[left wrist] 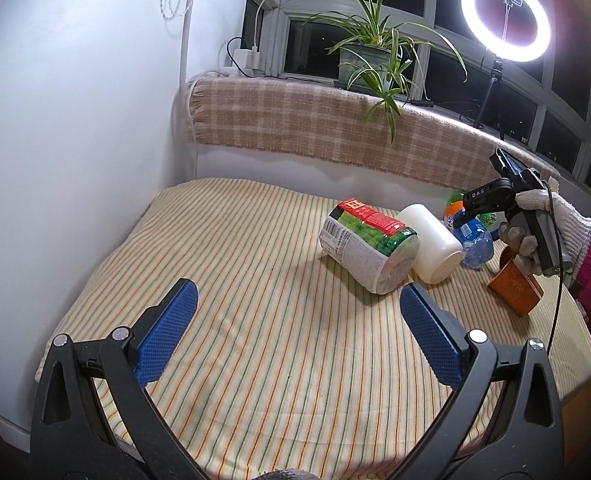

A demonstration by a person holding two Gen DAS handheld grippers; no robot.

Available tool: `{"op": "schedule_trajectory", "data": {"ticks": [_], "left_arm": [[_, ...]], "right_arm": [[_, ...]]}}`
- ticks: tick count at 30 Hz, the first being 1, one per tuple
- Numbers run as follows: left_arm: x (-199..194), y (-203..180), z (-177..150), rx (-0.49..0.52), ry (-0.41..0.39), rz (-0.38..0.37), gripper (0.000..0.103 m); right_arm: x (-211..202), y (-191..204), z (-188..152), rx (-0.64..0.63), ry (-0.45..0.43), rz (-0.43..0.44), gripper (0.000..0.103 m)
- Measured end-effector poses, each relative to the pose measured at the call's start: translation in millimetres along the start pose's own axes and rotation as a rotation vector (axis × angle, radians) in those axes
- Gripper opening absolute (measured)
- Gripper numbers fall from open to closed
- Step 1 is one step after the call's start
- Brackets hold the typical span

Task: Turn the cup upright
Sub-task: 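Move the right gripper to the lying Arctic Ocean bottle and grasp it, then lift the bottle with the right gripper and lower it onto the table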

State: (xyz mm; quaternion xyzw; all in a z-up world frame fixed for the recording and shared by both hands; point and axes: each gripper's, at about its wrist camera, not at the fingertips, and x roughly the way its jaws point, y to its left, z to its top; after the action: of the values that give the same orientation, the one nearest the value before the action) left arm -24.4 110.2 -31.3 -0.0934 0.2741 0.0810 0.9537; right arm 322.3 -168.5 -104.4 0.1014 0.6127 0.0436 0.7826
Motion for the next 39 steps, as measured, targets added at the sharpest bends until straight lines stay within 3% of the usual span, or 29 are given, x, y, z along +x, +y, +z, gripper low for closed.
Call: {"op": "schedule_trajectory", "data": {"ticks": [3,9,21,30,32,39], "left_arm": [[0.2,-0.2,0.1,0.001,0.001,0.001,0.103],[3.4,-0.6,3.4,0.004,-0.003,-0.001,0.103],[1.9,-7.7,8.5,0.022,-0.029,-0.005,0.103],[8.6,-26.9,11.1,0.043,-0.020,-0.053,0.103],[10.6,-33.3,11.6,0.052,-0.015,-0.069,0.103],[18.2,-45.0,7.7,0.035,0.038,-0.128,0.103]], "right_arm": [[6.7,-0.8,0.4,0.008,0.019,0.006,0.063],[3.0,-4.8,3.0,0.009,0.007,0.019,0.061],[-90.6,-9.7,-24.0,-0.066,-0.136,0.175,0.061],[-139.5,7.6,-103.5,-0.199,-0.217,0.245,0.061],[-142.2,26.0,-119.0,-0.212,-0.228,0.248,0.061],[-141.0,25.6,-176.5,-0.265,-0.235,0.244,0.061]]}}
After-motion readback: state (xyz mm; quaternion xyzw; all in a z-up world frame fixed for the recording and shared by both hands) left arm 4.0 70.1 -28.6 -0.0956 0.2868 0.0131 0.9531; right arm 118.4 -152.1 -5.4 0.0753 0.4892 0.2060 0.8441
